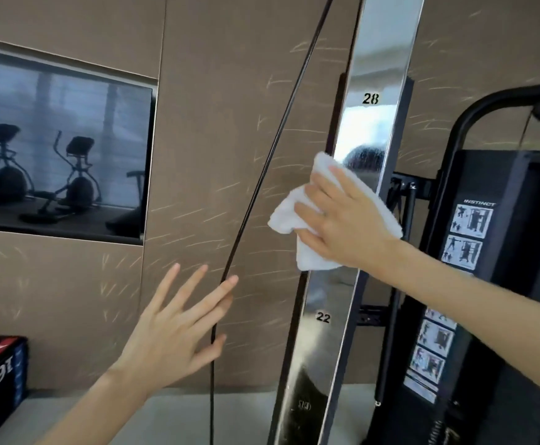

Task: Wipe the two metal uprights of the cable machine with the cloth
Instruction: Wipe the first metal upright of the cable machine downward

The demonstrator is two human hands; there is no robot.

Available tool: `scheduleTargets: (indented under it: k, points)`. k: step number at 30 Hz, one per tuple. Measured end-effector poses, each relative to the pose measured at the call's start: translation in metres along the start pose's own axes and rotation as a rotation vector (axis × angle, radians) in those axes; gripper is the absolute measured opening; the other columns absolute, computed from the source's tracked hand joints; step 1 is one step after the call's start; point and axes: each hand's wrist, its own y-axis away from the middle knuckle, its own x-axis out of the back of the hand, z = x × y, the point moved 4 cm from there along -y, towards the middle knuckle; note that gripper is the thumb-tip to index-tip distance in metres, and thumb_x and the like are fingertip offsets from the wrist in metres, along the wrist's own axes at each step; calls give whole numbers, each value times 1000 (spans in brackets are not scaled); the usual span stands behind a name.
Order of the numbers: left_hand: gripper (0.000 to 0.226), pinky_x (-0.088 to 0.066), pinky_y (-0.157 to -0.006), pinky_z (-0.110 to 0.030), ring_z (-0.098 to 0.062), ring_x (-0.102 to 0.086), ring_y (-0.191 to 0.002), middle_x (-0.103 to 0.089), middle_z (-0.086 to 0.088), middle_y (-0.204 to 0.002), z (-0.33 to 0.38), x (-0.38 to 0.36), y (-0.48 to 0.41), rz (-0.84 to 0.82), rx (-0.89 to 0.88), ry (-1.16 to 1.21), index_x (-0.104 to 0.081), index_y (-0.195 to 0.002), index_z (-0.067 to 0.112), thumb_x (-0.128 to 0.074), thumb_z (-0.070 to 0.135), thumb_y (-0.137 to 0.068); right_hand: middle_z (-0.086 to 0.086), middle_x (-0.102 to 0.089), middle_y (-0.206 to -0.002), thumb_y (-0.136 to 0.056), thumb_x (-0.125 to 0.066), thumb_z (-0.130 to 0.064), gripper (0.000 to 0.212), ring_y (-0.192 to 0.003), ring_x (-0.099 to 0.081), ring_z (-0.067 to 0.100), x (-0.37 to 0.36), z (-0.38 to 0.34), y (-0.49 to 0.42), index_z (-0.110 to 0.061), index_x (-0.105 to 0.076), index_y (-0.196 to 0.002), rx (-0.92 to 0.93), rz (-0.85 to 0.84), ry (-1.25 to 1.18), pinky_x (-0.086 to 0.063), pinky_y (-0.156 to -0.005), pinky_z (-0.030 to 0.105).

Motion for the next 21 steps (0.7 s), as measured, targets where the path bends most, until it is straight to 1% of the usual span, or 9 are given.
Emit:
scheduleTargets:
  k: [3,6,8,10,12,14,16,18,21]
  points:
    - [46,-22,-115,-61,-36,-43,-134,-33,1,-158,1,-8,-2,13,14,47,-70,-116,16,-52,46,-87,17,-65,-94,-95,-40,-36,43,-105,-56,38,4,8,-15,-5,-69,-88,-59,-20,-39,-25,-109,55]
    - [45,-19,-117,-59,-36,-47,-132,-33,3,-158,0,-9,-1,50,21,93,-71,-117,17,-53,44,-85,12,-61,-75,-93,-44,-38,44,-84,-55,33,3,-24,0,-5,-70,-78,10,-67,-66,-29,-107,55]
    - [45,-17,-118,-58,-36,-46,-132,-34,3,-157,0,-9,-1,61,23,116,-71,-116,16,-53,43,-85,10,-59,-71,-91,-48,-39,41,-76,-52,30,1,-56,20,-7,-69,-77,69,-131,-70,-31,-105,55]
    - [46,-14,-119,-58,-35,-42,-134,-33,2,-158,0,-10,0,60,19,145,-70,-117,16,-50,43,-86,9,-63,-77,-90,-49,-42,40,-78,-55,30,-5,-97,50,-10,-71,-83,172,-248,-71,-25,-108,55]
    - [46,-16,-118,-59,-36,-45,-134,-34,1,-157,0,-9,0,65,13,168,-70,-117,15,-49,42,-87,8,-66,-92,-91,-44,-46,42,-89,-57,28,-8,-130,77,-14,-71,-94,284,-333,-65,-17,-111,55]
    - [44,-20,-116,-59,-37,-50,-131,-36,1,-156,-1,-6,0,89,12,187,-70,-116,15,-48,40,-87,9,-65,-102,-92,-44,-46,41,-96,-56,29,-7,-128,82,-14,-69,-102,337,-298,-54,-21,-111,55]
    - [43,-22,-115,-60,-37,-52,-130,-35,1,-156,-1,-4,1,108,9,220,-70,-116,15,-49,38,-87,11,-65,-101,-92,-46,-41,39,-100,-56,32,-3,-99,62,-10,-67,-101,274,-215,-35,-27,-108,54]
    - [41,-22,-114,-61,-36,-51,-131,-34,1,-157,-1,-7,0,103,11,242,-69,-115,15,-51,37,-85,14,-64,-101,-93,-44,-36,38,-104,-57,35,4,-58,32,-6,-66,-99,130,-134,-3,-31,-106,53]
    - [40,-20,-115,-61,-36,-49,-132,-32,0,-157,1,-13,-1,83,21,260,-70,-113,16,-50,37,-85,16,-63,-104,-93,-44,-34,37,-111,-51,35,10,-11,-5,-4,-65,-96,-94,-99,-21,-29,-106,52]
